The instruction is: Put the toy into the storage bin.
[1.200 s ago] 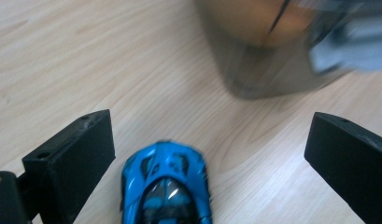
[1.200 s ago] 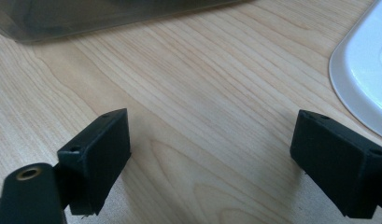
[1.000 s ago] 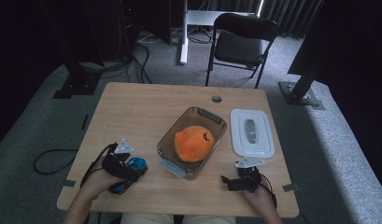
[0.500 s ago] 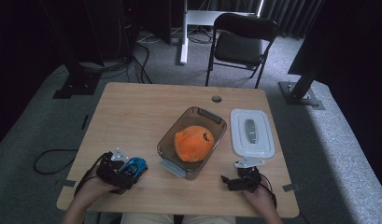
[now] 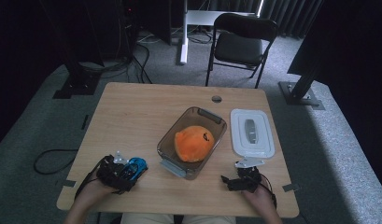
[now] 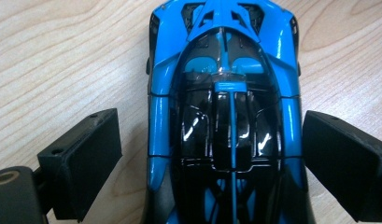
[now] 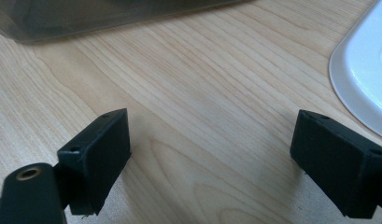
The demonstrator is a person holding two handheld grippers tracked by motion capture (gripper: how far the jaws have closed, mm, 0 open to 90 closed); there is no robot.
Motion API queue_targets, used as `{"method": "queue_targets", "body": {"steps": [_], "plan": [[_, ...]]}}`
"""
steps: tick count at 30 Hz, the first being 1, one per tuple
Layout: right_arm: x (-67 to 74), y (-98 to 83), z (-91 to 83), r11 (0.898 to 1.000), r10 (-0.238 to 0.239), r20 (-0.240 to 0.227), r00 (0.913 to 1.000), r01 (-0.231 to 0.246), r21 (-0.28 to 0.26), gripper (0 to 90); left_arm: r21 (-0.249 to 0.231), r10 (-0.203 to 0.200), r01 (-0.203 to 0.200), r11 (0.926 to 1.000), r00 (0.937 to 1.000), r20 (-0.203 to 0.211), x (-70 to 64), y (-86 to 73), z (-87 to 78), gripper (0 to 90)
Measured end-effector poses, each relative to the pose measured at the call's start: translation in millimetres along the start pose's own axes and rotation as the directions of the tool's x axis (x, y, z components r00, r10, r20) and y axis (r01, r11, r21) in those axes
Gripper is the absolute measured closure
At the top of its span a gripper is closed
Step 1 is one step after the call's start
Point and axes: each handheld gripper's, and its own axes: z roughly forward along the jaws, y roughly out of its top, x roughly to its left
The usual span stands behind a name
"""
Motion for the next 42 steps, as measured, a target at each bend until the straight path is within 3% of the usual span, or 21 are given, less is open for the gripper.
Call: {"method": "queue_targets", "body": {"steps": [16, 22, 32, 37, 42], "plan": [[0.0, 0.3, 0.3, 1.0, 0.004, 0.003, 1.0, -0.004, 0.0, 11.7, 0.028, 0.028, -0.029, 0.9992, 0.9996, 0.002, -0.3, 5.1, 5.6, 7.1], [0.1, 0.3, 0.3, 1.0, 0.004, 0.004, 1.0, -0.004, 0.0, 11.7, 0.014, 0.051, -0.052, 0.9986, 0.9985, 0.018, -2.2, 7.0, 1.0, 25.9], [-0.1, 0.4, 0.4, 1.0, 0.004, 0.005, 1.0, -0.004, 0.0, 11.7, 0.008, 0.045, -0.045, 0.999, 0.9989, 0.011, -3.0, 10.4, 2.9, 26.4], [-0.3, 0.7, 0.6, 1.0, 0.006, 0.007, 1.0, -0.006, 0.0, 11.7, 0.019, 0.062, -0.061, 0.9979, 0.9981, -0.003, -3.6, 12.1, 1.6, 26.7], [-0.3, 0.8, 0.7, 1.0, 0.007, 0.007, 1.0, -0.007, 0.0, 11.7, 0.006, 0.045, -0.045, 0.9989, 0.999, 0.003, -1.1, 12.2, -1.7, 27.0]]}}
